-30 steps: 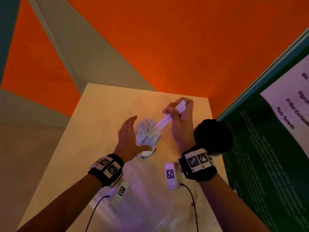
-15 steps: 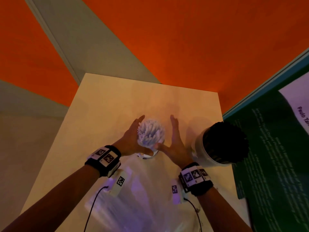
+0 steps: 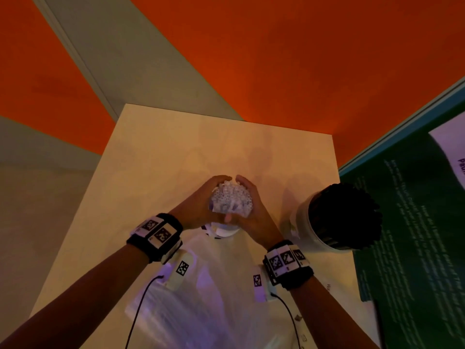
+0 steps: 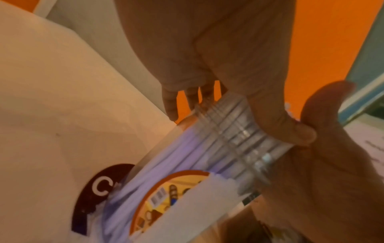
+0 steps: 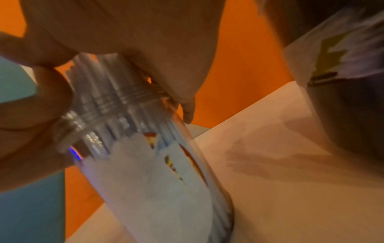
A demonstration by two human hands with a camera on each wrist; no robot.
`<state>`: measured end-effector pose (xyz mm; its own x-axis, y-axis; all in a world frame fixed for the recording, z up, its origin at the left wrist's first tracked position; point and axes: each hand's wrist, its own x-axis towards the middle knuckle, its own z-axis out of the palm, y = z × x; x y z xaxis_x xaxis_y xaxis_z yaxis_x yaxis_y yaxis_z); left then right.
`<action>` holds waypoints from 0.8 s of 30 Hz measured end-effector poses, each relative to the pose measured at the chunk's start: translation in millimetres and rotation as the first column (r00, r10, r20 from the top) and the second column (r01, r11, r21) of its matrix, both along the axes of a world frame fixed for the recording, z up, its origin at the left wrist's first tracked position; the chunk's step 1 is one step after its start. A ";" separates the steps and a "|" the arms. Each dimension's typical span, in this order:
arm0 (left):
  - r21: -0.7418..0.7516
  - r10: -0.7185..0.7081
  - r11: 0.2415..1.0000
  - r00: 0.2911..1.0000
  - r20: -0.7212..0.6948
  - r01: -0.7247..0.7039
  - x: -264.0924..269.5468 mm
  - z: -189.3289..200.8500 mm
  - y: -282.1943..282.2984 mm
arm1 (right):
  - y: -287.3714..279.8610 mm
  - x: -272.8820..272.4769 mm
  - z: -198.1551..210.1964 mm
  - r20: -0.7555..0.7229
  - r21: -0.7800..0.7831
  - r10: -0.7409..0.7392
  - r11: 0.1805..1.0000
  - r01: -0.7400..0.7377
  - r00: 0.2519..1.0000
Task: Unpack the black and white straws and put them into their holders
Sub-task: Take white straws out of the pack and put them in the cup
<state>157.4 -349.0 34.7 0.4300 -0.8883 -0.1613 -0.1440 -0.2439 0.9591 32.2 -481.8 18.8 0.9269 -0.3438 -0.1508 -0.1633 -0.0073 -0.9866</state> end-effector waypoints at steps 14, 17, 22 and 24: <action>0.114 0.083 0.990 0.996 -0.025 -0.080 2.5 -8.8 12.9 | -10.8 -21.8 -0.4 -0.174 -0.121 -0.023 0.993 0.001 0.985; 0.093 0.189 0.978 0.982 0.012 -0.189 -5.2 -14.2 36.7 | -12.8 -54.7 -1.5 -0.247 -0.128 -0.029 0.992 -0.003 0.969; 0.135 0.234 0.956 0.953 0.191 -0.262 -52.5 -22.6 85.2 | -2.4 -134.8 -3.6 -0.300 -0.275 -0.102 0.961 0.016 0.948; 0.201 0.111 0.966 0.961 0.253 -0.164 -78.3 -17.7 99.4 | 2.8 -168.6 -0.3 -0.351 -0.278 -0.001 0.955 -0.104 0.936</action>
<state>79.1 -249.6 17.0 0.5951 -0.7722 -0.2226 -0.3111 -0.4768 0.8221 -136.4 -479.0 18.5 0.8531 -0.3735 -0.3643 -0.4827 -0.3000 -0.8228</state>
